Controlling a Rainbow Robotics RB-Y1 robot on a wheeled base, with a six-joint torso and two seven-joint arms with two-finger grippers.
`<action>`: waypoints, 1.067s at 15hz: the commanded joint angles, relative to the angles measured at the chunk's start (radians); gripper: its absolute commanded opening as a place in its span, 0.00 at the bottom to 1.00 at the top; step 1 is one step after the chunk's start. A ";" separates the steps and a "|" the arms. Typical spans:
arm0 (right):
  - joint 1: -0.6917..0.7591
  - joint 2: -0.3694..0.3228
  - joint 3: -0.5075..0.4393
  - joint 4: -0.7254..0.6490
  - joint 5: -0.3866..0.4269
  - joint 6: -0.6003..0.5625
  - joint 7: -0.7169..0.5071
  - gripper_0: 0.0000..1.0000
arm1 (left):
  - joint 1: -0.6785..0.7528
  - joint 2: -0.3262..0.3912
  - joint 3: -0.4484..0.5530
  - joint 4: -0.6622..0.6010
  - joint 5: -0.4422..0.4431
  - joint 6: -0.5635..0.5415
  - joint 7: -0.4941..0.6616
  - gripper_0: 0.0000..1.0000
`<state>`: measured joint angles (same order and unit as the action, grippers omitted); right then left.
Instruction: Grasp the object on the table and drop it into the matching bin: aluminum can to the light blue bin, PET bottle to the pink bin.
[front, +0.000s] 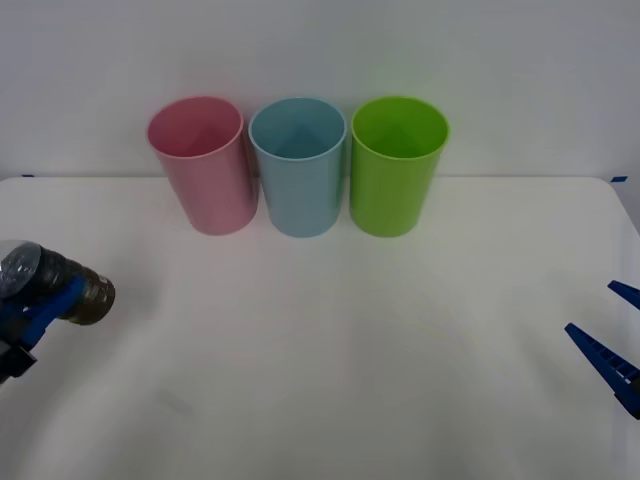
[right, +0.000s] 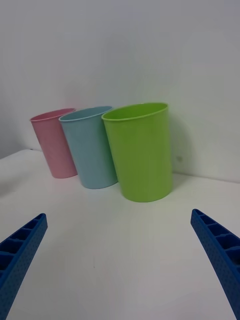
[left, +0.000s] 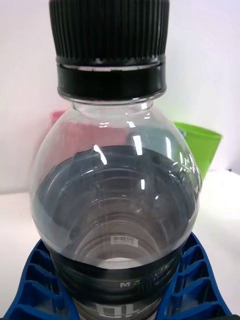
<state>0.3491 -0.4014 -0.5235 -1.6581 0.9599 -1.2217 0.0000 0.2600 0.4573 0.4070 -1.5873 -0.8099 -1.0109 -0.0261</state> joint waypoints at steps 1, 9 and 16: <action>0.000 0.000 0.000 0.000 0.000 0.000 0.000 1.00 | -0.015 0.000 -0.031 -0.146 -0.005 0.132 0.114 0.00; 0.000 0.000 0.000 0.000 0.000 0.000 0.000 1.00 | -0.219 0.000 -0.070 -0.286 -0.206 0.387 0.394 0.00; 0.000 0.000 0.000 0.000 0.000 0.000 0.000 1.00 | -0.489 0.000 -0.139 -0.146 -0.534 0.480 0.560 0.00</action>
<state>0.3490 -0.4014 -0.5236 -1.6581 0.9599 -1.2217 0.0000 -0.1944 0.4571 0.2718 -1.7666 -1.3138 -0.5290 0.5325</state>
